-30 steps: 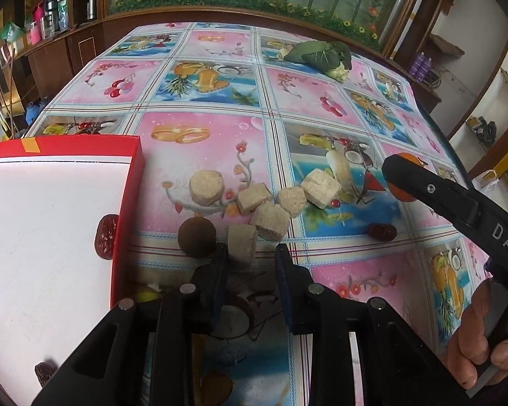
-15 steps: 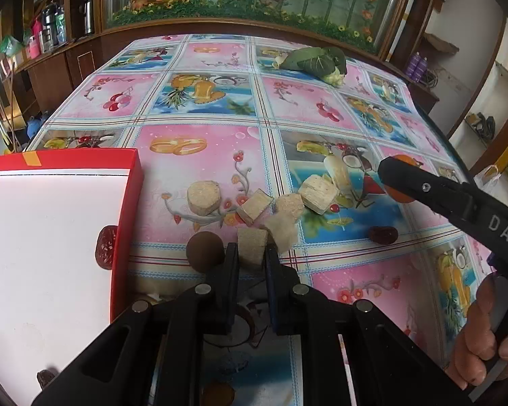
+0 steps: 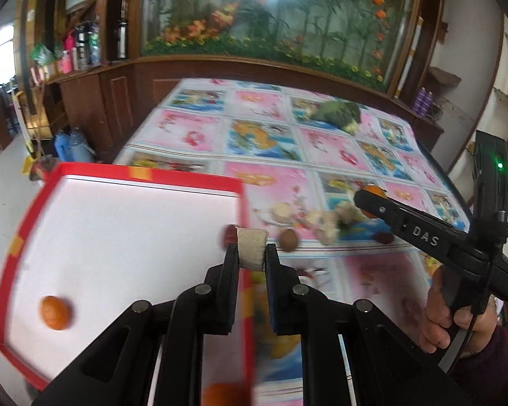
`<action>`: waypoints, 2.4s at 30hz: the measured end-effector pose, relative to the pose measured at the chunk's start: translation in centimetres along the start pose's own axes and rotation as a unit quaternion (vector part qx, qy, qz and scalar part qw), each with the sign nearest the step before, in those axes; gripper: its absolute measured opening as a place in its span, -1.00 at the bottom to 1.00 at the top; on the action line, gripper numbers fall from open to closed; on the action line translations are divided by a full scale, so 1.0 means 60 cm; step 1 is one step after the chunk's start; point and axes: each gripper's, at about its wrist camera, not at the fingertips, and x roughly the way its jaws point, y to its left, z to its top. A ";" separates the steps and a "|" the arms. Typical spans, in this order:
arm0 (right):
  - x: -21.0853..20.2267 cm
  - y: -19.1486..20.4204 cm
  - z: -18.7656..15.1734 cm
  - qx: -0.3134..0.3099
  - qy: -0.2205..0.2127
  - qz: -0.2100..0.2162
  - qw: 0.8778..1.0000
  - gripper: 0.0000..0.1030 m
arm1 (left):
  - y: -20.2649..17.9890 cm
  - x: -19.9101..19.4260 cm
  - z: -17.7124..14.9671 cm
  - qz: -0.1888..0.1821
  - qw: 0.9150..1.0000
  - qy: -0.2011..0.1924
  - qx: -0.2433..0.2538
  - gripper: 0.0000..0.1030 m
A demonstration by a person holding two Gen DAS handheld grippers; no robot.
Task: Organize fruits
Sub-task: 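Carry the cube over the tray with left tool while right tool brings the mandarin, then open left tool dropping the cube while right tool releases the mandarin in the tray, then grasp a brown nut with right tool while left tool grasps a tan cube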
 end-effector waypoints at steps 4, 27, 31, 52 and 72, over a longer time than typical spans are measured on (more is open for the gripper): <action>0.027 0.076 -0.006 -0.015 0.010 0.039 0.999 -0.28 | 0.076 -0.010 -0.005 0.045 0.999 -0.004 -0.030 -0.74; 0.159 0.263 -0.062 -0.115 0.142 0.063 0.981 -0.28 | 0.211 0.041 -0.030 0.122 0.989 0.046 -0.074 -0.73; 0.158 0.264 -0.062 -0.123 0.147 0.062 0.980 -0.26 | 0.213 0.038 -0.030 0.129 0.987 0.051 -0.080 -0.31; 0.042 0.086 0.027 -0.021 0.045 0.048 0.998 0.05 | 0.129 0.016 -0.032 0.130 0.986 0.057 -0.083 0.38; -0.058 -0.228 0.063 0.122 0.032 -0.056 0.990 0.05 | -0.113 0.057 0.006 0.045 0.994 0.049 0.082 0.40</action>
